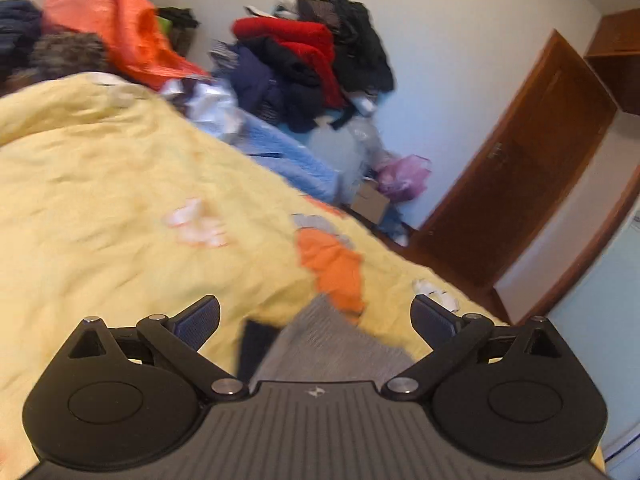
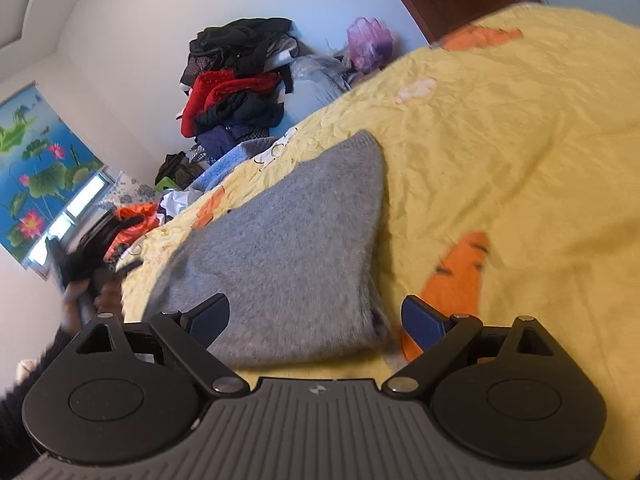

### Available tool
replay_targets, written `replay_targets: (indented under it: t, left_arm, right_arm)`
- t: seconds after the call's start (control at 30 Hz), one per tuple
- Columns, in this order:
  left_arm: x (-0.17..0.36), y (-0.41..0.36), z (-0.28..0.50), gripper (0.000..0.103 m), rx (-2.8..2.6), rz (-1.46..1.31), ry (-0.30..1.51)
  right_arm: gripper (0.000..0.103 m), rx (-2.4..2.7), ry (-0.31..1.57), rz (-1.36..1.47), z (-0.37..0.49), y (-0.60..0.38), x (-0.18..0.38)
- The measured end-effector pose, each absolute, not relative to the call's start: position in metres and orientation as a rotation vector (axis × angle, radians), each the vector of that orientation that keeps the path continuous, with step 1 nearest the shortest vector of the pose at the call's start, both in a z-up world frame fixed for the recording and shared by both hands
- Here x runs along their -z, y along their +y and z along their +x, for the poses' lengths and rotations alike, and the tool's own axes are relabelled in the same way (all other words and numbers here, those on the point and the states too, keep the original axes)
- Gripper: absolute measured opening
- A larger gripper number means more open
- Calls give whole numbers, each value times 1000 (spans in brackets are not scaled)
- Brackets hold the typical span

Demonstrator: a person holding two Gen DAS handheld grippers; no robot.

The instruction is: Fold small clothes

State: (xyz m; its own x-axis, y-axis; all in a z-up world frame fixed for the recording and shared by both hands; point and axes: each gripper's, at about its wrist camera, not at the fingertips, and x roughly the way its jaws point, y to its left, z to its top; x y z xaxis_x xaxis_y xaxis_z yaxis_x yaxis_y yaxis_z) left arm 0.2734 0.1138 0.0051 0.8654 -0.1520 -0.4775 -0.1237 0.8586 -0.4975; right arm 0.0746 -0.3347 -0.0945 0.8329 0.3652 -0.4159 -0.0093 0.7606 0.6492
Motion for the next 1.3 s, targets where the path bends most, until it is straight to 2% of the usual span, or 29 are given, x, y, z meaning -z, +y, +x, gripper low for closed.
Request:
replay_targets:
  t: [0.23, 0.33, 0.43, 0.5, 0.6, 0.7, 0.77, 0.93, 1.3]
  left_arm:
    - [27, 145, 158, 102, 127, -606, 714]
    - [22, 188, 99, 102, 31, -639, 664]
    - [-8, 255, 53, 102, -160, -602, 560]
    - [-31, 300, 38, 103, -332, -580, 489]
    - [-42, 337, 40, 103, -357, -709, 499]
    - [-22, 308, 59, 103, -139, -875, 539]
    - [6, 262, 80, 103, 41, -974, 623]
    - [65, 169, 118, 103, 177, -1037, 809]
    - [74, 144, 178, 103, 178, -1052, 769]
  right_arm:
    - [95, -198, 615, 721, 38, -337, 110]
    - [95, -197, 623, 739, 24, -335, 108]
    - [96, -195, 630, 732, 12, -336, 105]
    - [97, -189, 631, 731, 6, -338, 104]
    - [98, -183, 630, 747, 5, -336, 107]
    - [99, -178, 612, 776, 9, -328, 110]
    - [100, -165, 602, 778, 14, -321, 110]
    - [100, -131, 645, 678, 25, -303, 102]
    - [103, -93, 623, 716, 58, -303, 102]
